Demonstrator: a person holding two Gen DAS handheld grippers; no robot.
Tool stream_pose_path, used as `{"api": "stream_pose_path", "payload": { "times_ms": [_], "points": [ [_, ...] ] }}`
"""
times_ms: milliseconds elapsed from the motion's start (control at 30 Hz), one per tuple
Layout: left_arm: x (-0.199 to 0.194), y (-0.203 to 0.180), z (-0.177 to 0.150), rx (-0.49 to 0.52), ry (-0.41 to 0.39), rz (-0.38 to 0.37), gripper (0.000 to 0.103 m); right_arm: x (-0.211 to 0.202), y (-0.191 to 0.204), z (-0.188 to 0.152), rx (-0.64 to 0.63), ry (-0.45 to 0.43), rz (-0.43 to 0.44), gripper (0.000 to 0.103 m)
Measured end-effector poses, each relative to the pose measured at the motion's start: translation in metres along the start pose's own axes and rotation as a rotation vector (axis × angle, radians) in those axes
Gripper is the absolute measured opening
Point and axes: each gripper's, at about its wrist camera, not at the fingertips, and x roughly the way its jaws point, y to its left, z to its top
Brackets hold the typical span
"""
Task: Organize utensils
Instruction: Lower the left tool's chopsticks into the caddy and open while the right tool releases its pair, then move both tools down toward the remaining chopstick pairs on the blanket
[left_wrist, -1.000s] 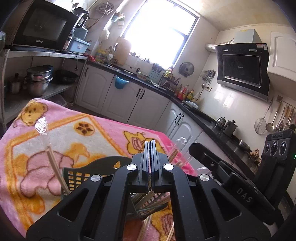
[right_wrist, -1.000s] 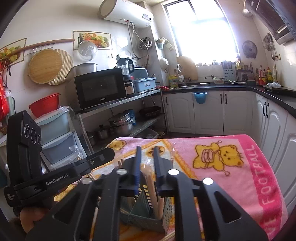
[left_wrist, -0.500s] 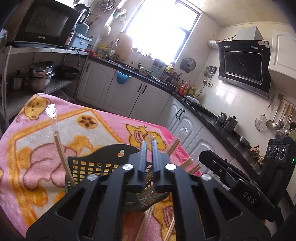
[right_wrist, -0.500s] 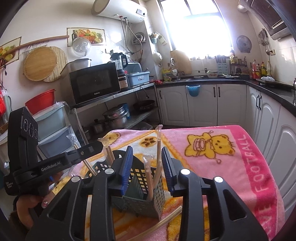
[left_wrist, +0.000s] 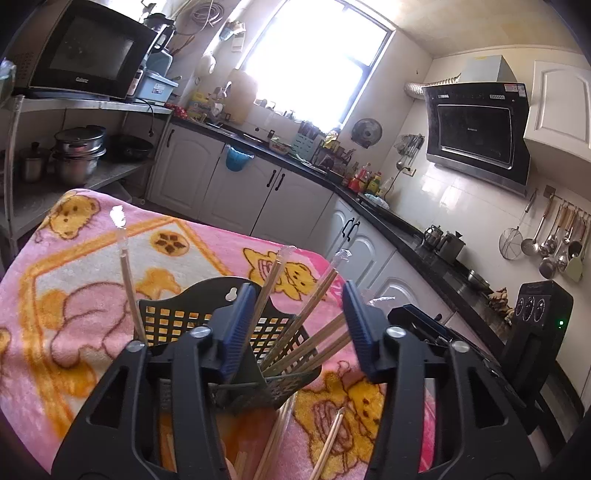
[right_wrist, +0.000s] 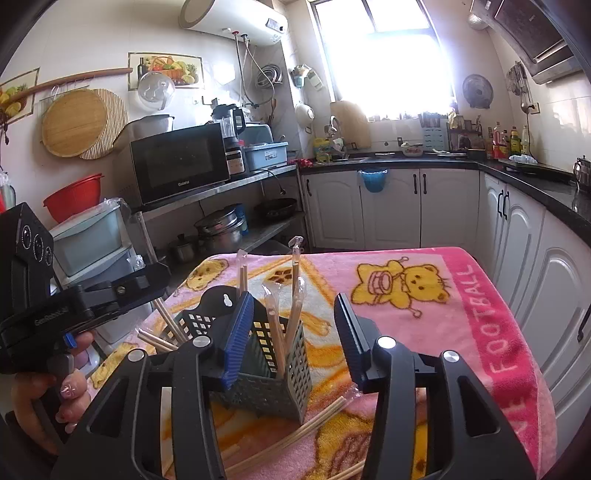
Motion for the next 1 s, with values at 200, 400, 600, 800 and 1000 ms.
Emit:
{"api": "stream_pose_path", "payload": {
  "times_ms": [200, 400, 600, 800, 1000],
  "points": [
    [-0.008, 0.002, -0.003, -0.01, -0.006, 0.005, 0.061, -0.006, -0.003, -0.004, 0.0, 0.002, -0.004, 0.049],
    [-0.015, 0.004, -0.005, -0.004, -0.012, 0.014, 0.076, -0.01, -0.007, -0.008, 0.007, 0.007, -0.009, 0.052],
    [-0.022, 0.006, -0.01, 0.0, -0.015, 0.027, 0.088, -0.014, -0.006, -0.012, 0.005, 0.014, -0.007, 0.056],
    [-0.026, 0.008, -0.018, -0.008, -0.007, 0.041, 0.092, -0.015, -0.005, -0.018, 0.0, 0.026, -0.003, 0.061],
    [-0.03, 0.014, -0.024, -0.022, 0.005, 0.057, 0.092, -0.015, -0.005, -0.026, -0.001, 0.046, -0.003, 0.062]
  ]
}}
